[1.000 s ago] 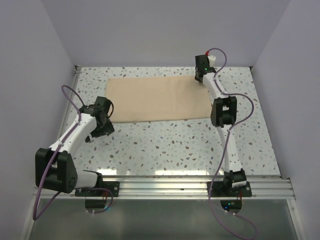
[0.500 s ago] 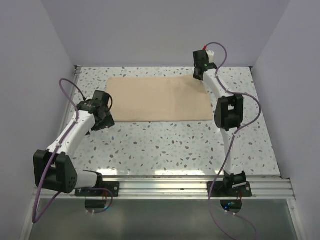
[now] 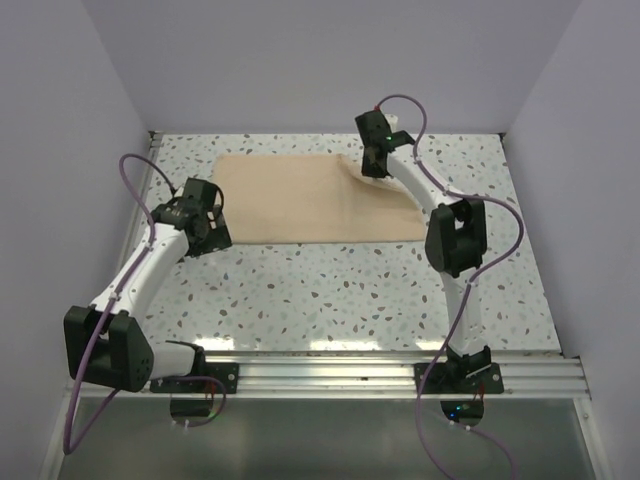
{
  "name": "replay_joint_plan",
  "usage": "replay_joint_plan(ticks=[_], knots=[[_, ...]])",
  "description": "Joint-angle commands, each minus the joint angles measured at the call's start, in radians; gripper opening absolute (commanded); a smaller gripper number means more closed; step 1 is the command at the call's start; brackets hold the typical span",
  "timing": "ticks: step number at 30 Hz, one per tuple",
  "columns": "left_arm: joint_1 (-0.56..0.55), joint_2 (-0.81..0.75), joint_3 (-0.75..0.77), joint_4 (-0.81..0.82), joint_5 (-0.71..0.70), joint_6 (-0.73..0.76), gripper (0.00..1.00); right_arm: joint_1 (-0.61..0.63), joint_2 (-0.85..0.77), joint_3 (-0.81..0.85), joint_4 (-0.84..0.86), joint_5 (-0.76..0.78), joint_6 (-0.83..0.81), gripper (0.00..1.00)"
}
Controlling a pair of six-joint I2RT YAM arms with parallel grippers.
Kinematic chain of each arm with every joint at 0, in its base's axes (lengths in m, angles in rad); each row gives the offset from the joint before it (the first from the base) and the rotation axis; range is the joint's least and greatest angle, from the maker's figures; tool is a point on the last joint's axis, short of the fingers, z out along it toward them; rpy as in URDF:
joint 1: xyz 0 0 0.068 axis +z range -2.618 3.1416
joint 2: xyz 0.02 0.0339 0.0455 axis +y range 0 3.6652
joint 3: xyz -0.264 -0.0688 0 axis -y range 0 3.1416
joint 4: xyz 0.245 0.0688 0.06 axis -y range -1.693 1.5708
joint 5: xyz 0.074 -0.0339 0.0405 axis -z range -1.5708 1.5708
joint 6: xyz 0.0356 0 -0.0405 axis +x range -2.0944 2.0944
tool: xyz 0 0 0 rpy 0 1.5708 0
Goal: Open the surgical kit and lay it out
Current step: Open the surgical kit at the center of the board.
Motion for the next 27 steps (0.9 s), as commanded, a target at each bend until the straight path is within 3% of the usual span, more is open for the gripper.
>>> replay_joint_plan(ticks=[1, 12, 13, 16, 19, 27], knots=[[0.0, -0.056, -0.005, 0.044, 0.012, 0.024, 0.97, 0.057, -0.089, -0.065, -0.026, -0.056, -0.009, 0.0], [0.0, -0.085, -0.034, 0.046, -0.002, 0.018, 0.97, 0.179, -0.032, -0.18, -0.072, -0.131, -0.022, 0.0], [0.0, -0.082, -0.034, 0.046, -0.004, 0.018, 0.97, 0.177, -0.023, -0.182, -0.081, -0.128, -0.023, 0.33], [0.0, -0.082, -0.034, 0.047, -0.005, 0.018, 0.96, 0.176, 0.006, -0.153, -0.118, -0.093, -0.034, 0.79], [0.0, -0.079, -0.038, 0.049, -0.01, 0.021, 0.96, 0.179, 0.011, -0.122, -0.132, -0.084, -0.052, 0.89], [0.0, -0.051, -0.049, 0.072, -0.014, 0.027, 0.96, 0.177, 0.035, -0.012, -0.138, -0.102, -0.065, 0.88]])
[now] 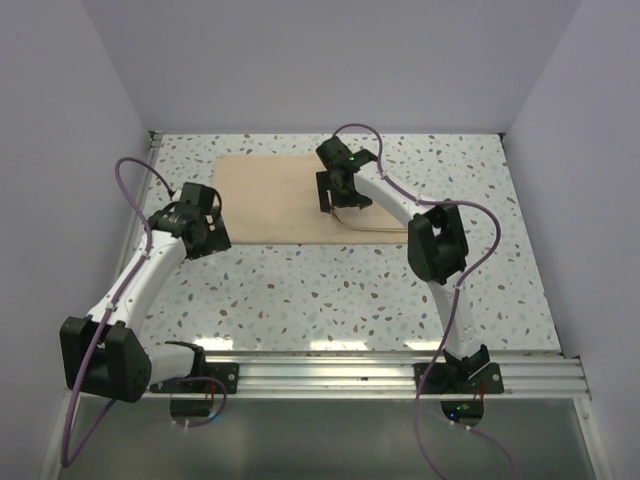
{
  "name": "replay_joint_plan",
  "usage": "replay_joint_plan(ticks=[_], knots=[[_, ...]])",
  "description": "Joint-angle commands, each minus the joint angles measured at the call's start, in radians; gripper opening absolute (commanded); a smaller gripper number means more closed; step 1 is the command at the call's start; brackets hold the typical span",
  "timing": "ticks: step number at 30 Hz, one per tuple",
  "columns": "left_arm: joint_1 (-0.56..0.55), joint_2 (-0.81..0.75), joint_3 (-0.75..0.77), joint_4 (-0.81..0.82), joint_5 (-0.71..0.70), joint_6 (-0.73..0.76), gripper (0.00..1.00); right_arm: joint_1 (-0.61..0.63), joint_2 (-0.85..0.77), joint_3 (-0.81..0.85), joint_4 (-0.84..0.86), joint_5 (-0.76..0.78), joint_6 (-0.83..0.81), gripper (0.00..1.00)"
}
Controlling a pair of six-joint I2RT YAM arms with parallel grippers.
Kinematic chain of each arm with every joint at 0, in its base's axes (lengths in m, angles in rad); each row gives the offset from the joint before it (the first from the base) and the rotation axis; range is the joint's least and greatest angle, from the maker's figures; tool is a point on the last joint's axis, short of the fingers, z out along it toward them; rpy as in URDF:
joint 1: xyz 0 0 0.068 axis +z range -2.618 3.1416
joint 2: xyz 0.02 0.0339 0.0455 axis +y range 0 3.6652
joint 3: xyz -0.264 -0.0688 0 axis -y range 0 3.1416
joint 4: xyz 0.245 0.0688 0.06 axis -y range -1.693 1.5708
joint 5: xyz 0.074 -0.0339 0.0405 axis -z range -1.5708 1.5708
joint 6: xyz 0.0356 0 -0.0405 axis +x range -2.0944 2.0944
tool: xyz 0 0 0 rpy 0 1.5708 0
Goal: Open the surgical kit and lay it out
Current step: Open the surgical kit at the center of the board.
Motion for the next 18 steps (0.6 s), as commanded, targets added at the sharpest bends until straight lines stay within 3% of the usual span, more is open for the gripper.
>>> replay_joint_plan(ticks=[1, 6, 10, 18], knots=[[0.0, 0.014, -0.008, 0.049, -0.017, 0.027, 0.96, -0.002, 0.028, 0.103, -0.023, -0.003, -0.021, 0.87], [0.0, 0.041, 0.001, 0.061, -0.023, 0.036, 0.96, 0.001, 0.07, 0.162, -0.033, -0.046, -0.026, 0.82], [0.0, 0.055, 0.007, 0.064, -0.034, 0.041, 0.96, 0.003, 0.088, 0.16, -0.026, -0.054, -0.026, 0.72], [0.0, 0.06, -0.008, 0.073, -0.049, 0.047, 0.96, 0.027, 0.106, 0.159, -0.022, -0.074, -0.049, 0.68]])
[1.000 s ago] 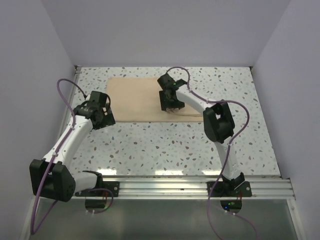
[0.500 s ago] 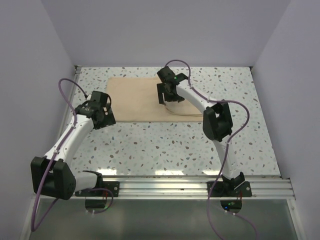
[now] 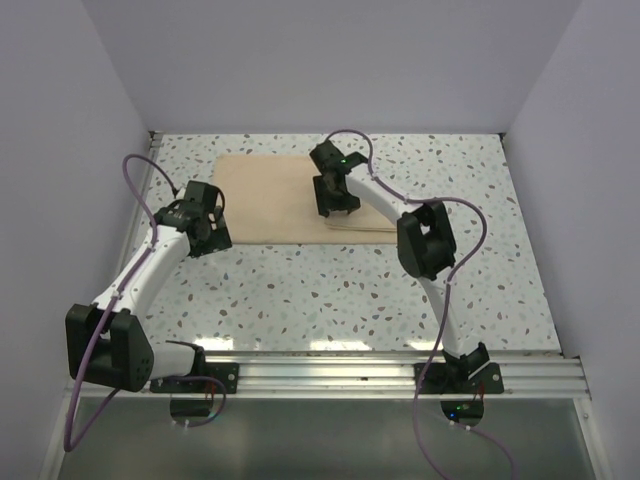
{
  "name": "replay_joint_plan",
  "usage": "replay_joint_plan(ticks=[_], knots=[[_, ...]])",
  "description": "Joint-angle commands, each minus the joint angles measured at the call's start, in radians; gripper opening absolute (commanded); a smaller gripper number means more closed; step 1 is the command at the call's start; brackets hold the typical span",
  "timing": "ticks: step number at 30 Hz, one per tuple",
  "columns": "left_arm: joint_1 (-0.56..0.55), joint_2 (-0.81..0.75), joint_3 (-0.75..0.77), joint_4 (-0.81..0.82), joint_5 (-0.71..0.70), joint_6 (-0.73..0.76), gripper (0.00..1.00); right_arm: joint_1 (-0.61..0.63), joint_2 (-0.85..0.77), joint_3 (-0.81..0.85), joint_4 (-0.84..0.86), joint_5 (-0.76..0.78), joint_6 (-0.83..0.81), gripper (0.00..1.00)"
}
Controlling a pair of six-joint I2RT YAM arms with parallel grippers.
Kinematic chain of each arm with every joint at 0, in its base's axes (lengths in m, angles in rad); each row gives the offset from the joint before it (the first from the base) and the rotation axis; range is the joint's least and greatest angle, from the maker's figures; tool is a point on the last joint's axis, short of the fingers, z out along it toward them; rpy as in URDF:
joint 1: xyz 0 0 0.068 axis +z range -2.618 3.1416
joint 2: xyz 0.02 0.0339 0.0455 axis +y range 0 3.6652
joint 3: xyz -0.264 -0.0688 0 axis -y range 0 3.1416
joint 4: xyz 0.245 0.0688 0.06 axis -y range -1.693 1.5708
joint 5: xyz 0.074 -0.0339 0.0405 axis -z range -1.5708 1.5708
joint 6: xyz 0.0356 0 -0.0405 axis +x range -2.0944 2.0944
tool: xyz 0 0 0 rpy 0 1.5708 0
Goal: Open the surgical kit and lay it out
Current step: Open the surgical kit at the center of the board.
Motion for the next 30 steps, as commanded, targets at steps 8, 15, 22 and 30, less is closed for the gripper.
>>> replay_joint_plan(ticks=[8, 15, 22, 30], knots=[[0.0, 0.014, -0.017, 0.045, -0.031, 0.015, 0.96, 0.025, 0.004, 0.077, -0.019, -0.015, -0.043, 0.13], [0.0, 0.017, -0.01, 0.029, -0.041, 0.011, 0.96, 0.011, -0.004, 0.193, -0.048, 0.111, -0.107, 0.0], [0.0, 0.034, 0.036, -0.01, -0.034, 0.008, 0.96, -0.165, -0.01, 0.304, 0.004, 0.356, -0.158, 0.0], [0.0, 0.072, 0.113, -0.057, -0.006, 0.015, 0.96, -0.325, 0.105, 0.456, 0.163, 0.453, -0.221, 0.98]])
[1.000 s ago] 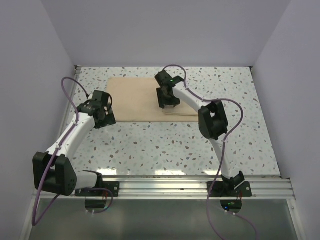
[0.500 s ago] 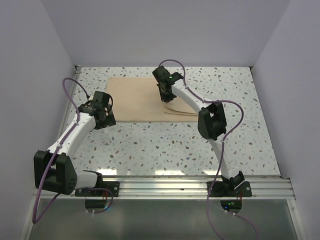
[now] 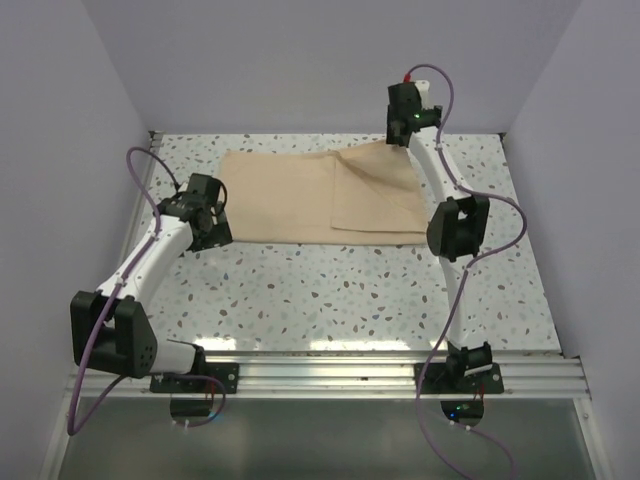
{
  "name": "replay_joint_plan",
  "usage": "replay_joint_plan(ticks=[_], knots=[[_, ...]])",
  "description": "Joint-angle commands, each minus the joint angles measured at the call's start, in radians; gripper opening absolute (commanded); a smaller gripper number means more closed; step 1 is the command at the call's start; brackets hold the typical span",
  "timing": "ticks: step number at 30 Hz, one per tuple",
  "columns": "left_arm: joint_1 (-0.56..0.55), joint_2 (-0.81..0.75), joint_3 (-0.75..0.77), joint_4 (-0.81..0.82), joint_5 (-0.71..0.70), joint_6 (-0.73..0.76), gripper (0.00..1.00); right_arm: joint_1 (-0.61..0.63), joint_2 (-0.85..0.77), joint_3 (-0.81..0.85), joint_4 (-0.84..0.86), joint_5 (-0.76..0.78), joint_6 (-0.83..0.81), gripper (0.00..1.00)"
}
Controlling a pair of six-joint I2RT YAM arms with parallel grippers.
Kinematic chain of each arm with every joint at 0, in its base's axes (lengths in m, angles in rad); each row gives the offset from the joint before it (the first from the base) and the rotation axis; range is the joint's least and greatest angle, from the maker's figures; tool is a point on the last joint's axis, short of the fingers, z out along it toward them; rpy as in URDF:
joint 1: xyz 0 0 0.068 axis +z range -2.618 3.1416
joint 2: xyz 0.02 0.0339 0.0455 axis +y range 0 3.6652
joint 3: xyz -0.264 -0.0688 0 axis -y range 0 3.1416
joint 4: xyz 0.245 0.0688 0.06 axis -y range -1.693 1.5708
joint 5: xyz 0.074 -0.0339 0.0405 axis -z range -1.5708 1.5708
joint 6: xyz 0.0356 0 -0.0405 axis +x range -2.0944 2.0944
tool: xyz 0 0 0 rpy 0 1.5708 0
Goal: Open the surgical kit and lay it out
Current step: Open the surgical kit at the center of the board.
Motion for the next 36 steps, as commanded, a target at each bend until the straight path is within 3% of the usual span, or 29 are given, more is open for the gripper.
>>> replay_joint_plan(ticks=[1, 10, 13, 17, 20, 24, 29, 32, 36], knots=[[0.0, 0.014, 0.069, -0.036, 0.007, 0.017, 0.96, -0.02, 0.045, 0.078, 0.104, 0.106, -0.052, 0.99], [0.0, 0.017, 0.065, -0.042, 0.01, 0.0, 0.95, -0.034, -0.048, 0.008, 0.101, 0.093, -0.017, 0.98], [0.0, 0.012, 0.052, -0.042, 0.025, -0.008, 0.95, -0.046, -0.137, -0.089, 0.22, 0.124, -0.028, 0.98], [0.0, -0.005, 0.038, -0.041, 0.022, 0.003, 0.95, -0.141, -0.122, 0.006, 0.273, 0.141, 0.02, 0.98], [0.0, -0.003, 0.037, -0.039, 0.016, 0.011, 0.95, -0.138, -0.113, 0.035, 0.298, 0.042, 0.012, 0.98], [0.0, -0.002, 0.04, -0.027, 0.02, 0.006, 0.95, -0.072, -0.206, -0.171, 0.316, -0.075, 0.031, 0.98], [0.0, 0.001, 0.034, -0.007, 0.034, -0.008, 0.95, 0.11, -0.305, -0.444, 0.301, -0.198, 0.026, 0.94], [0.0, 0.0, 0.026, 0.002, 0.04, -0.009, 0.95, 0.196, -0.32, -0.54, 0.291, -0.227, 0.044, 0.92], [0.0, -0.012, 0.014, 0.015, 0.042, -0.005, 0.95, 0.236, -0.282, -0.538, 0.218, -0.29, 0.113, 0.85]])
